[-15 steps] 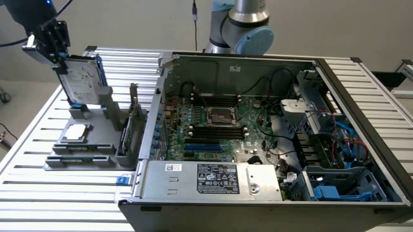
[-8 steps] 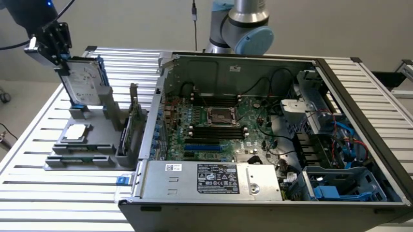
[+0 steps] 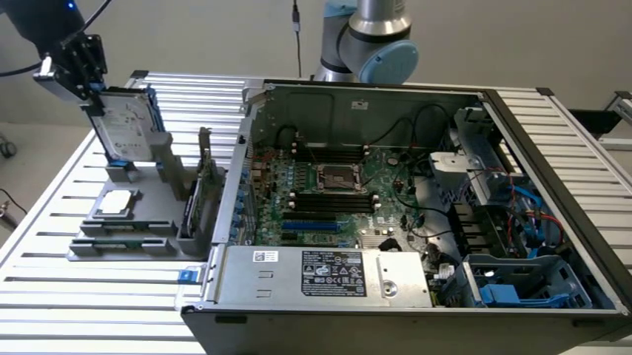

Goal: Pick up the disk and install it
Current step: 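Pick up the disk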

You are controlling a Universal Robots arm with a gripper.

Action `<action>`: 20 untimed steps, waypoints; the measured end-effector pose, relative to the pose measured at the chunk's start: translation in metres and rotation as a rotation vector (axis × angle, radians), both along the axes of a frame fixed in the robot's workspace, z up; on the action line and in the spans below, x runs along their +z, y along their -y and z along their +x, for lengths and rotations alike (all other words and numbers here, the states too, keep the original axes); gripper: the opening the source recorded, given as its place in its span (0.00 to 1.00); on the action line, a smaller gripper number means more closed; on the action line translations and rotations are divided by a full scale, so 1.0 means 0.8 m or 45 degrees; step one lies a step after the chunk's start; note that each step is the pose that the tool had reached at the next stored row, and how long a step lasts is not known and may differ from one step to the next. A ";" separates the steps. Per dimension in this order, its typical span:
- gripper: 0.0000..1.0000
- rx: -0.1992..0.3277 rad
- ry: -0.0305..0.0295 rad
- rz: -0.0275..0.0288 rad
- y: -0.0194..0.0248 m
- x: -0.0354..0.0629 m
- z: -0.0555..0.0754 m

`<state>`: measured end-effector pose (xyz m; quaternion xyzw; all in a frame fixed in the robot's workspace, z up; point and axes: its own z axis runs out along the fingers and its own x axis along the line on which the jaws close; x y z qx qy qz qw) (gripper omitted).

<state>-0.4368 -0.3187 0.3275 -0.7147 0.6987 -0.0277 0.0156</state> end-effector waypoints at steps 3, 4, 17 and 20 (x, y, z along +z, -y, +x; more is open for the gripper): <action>0.33 0.001 0.0077 0.0001 0.0000 -0.002 -0.001; 0.33 0.002 0.0108 0.0002 -0.0001 -0.002 -0.001; 0.33 0.012 0.0342 0.0001 0.0000 -0.017 -0.005; 0.33 0.015 0.0391 0.0001 0.0000 -0.022 -0.006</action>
